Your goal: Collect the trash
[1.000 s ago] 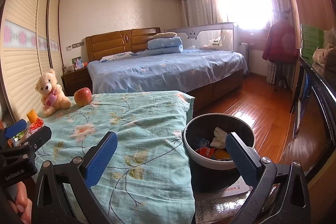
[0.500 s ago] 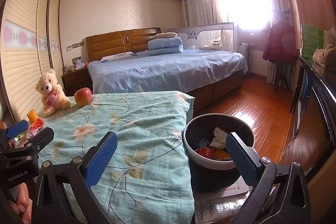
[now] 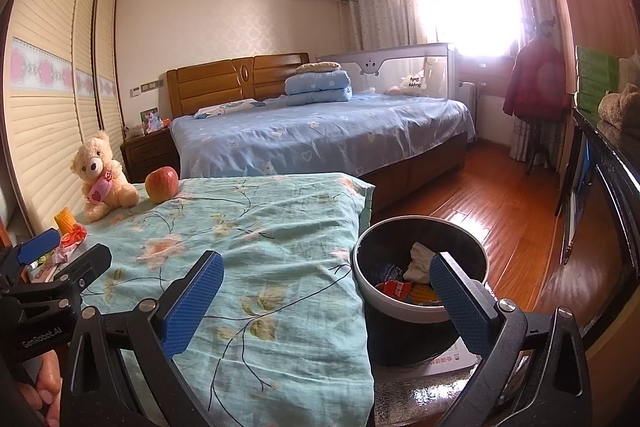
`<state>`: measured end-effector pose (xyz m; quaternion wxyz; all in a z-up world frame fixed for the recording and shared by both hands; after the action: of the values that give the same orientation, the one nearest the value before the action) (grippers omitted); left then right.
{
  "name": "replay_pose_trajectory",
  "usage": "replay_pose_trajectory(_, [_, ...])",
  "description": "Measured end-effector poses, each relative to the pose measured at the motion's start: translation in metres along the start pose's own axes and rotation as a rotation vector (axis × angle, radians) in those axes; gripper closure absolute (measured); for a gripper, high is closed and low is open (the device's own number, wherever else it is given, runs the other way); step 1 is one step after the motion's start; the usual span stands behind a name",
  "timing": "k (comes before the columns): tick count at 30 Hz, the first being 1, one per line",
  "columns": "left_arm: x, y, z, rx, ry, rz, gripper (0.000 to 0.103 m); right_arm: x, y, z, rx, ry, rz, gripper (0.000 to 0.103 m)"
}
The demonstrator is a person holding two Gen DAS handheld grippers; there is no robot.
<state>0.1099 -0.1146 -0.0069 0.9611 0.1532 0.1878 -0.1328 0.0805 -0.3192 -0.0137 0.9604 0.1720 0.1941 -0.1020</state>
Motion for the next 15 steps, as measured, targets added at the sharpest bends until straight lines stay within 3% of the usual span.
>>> replay_pose_trajectory(15, [0.0025,0.0005,-0.0031,0.002,0.005,0.0,0.0,0.0005,0.0002,-0.0007,0.001,0.006,0.007,0.0])
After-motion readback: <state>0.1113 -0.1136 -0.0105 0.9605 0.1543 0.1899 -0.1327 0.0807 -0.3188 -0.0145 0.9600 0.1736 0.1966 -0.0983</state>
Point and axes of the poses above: each gripper's, at about its wrist camera, not at the fingertips, and x roughly the way its jaws point, y to its left, z to its top, the point moved 5 cm from there along x, roughly the way its jaws point, and after that the axes turned 13 degrees about x, right-handed, at the moved point
